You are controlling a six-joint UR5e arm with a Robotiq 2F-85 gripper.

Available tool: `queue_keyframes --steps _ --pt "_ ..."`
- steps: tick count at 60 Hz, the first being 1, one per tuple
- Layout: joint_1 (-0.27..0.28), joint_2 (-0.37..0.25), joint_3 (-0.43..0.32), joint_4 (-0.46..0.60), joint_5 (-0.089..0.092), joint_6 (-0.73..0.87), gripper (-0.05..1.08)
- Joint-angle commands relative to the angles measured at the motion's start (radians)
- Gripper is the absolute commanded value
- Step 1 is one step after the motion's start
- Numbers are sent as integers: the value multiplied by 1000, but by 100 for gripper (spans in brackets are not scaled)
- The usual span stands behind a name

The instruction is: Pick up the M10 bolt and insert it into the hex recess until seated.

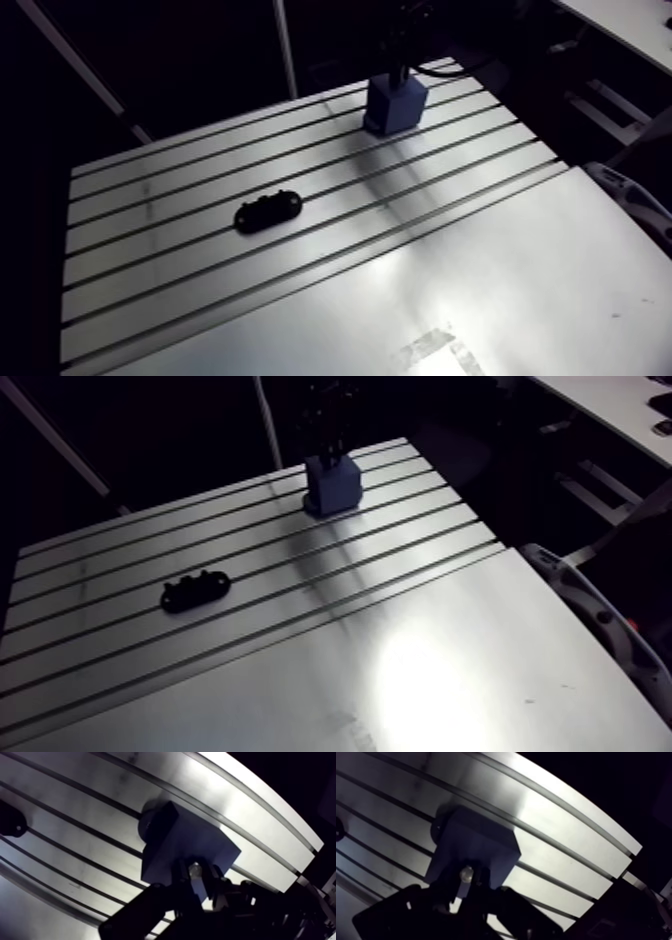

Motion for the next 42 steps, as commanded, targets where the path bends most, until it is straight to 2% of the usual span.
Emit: queue_keyframes --steps 1,2,3,4,5,6,7,27,42 --pt "3 4 -7 -2 -9 -23 57" --pt "3 4 -7 -2 -9 -23 57" --pt "3 1 -7 -6 -11 -21 39" --pt "3 1 -7 -6 -11 -21 39" --pt "3 0 -6 -7 -12 -18 19" --pt "3 0 -6 -7 -12 -18 19" --pt "3 -3 -5 -8 -11 -14 2" --pt "5 -7 -20 -6 -8 -3 0" --pt "3 -36 -53 17 4 140 0"
